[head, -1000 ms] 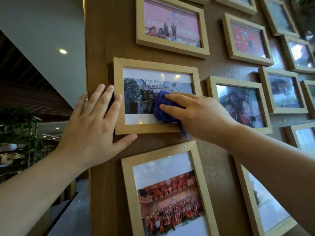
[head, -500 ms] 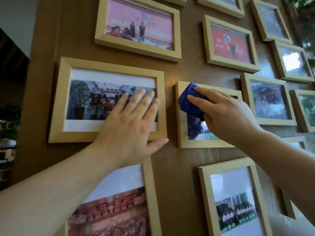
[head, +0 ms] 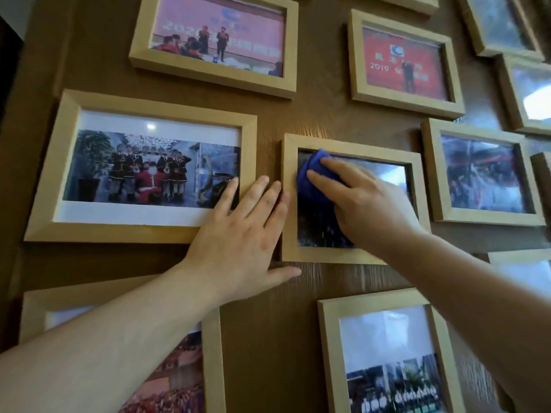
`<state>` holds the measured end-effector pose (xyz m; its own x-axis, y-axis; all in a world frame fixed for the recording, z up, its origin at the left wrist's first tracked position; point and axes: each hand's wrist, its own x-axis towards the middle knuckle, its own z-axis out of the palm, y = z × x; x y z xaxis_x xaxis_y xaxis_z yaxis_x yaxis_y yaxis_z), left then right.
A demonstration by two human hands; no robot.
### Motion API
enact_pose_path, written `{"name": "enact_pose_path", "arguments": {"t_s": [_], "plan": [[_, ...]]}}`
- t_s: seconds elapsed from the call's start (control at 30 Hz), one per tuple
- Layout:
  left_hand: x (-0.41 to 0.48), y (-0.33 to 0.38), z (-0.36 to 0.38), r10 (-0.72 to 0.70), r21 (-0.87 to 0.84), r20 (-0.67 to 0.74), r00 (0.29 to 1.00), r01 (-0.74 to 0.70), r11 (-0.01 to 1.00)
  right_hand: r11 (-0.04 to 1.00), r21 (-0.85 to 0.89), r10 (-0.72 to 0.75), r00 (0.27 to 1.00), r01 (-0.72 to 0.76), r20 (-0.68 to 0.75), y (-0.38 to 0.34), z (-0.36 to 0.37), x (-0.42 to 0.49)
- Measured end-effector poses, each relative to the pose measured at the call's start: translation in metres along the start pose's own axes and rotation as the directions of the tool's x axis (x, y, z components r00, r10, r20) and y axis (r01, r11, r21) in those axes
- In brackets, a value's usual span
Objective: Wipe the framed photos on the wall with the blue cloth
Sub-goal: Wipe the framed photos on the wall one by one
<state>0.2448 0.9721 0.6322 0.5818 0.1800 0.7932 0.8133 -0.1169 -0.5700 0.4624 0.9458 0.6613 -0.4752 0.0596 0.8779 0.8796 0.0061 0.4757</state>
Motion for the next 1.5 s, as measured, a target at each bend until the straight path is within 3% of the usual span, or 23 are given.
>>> {"name": "enact_pose_path", "arguments": {"t_s": [0.13, 0.2, 0.43, 0.57, 0.83, 1.13, 1.33, 1.5], "plan": [[0.001, 0.004, -0.001, -0.01, 0.014, -0.002, 1.0, 0.01, 1.0, 0.993, 0.004, -0.117, 0.993, 0.117, 0.034, -0.004, 0.0, -0.023], [0.001, 0.005, -0.001, -0.007, 0.001, -0.011, 1.0, 0.007, 1.0, 0.994, -0.021, -0.107, 0.993, 0.108, 0.05, 0.007, -0.003, -0.028], [0.001, 0.005, 0.002, -0.018, 0.006, -0.007, 1.0, 0.018, 1.0, 0.974, -0.11, 0.201, 0.979, -0.196, 0.035, 0.072, -0.008, -0.04], [0.001, 0.005, 0.001, -0.015, 0.0, -0.002, 1.0, 0.015, 1.0, 0.965, -0.055, 0.257, 0.966, -0.256, 0.005, 0.062, -0.002, -0.044], [0.001, 0.005, -0.002, -0.02, 0.002, 0.019, 1.0, 0.02, 1.0, 0.996, 0.058, -0.065, 0.996, 0.061, 0.063, -0.024, -0.002, -0.039], [0.001, 0.005, -0.004, -0.019, -0.005, 0.02, 1.0, 0.019, 1.0, 0.987, -0.029, -0.151, 0.967, 0.16, 0.207, 0.038, -0.017, -0.076], [-0.001, 0.009, -0.004, -0.031, -0.014, 0.02, 0.999, 0.031, 0.999, 0.991, -0.133, 0.051, 0.982, -0.027, 0.18, 0.069, -0.022, -0.095], [-0.018, 0.025, -0.009, -0.008, -0.059, -0.037, 0.999, 0.005, 0.998, 0.98, -0.066, 0.191, 0.979, -0.187, 0.073, 0.062, -0.027, -0.12]]}}
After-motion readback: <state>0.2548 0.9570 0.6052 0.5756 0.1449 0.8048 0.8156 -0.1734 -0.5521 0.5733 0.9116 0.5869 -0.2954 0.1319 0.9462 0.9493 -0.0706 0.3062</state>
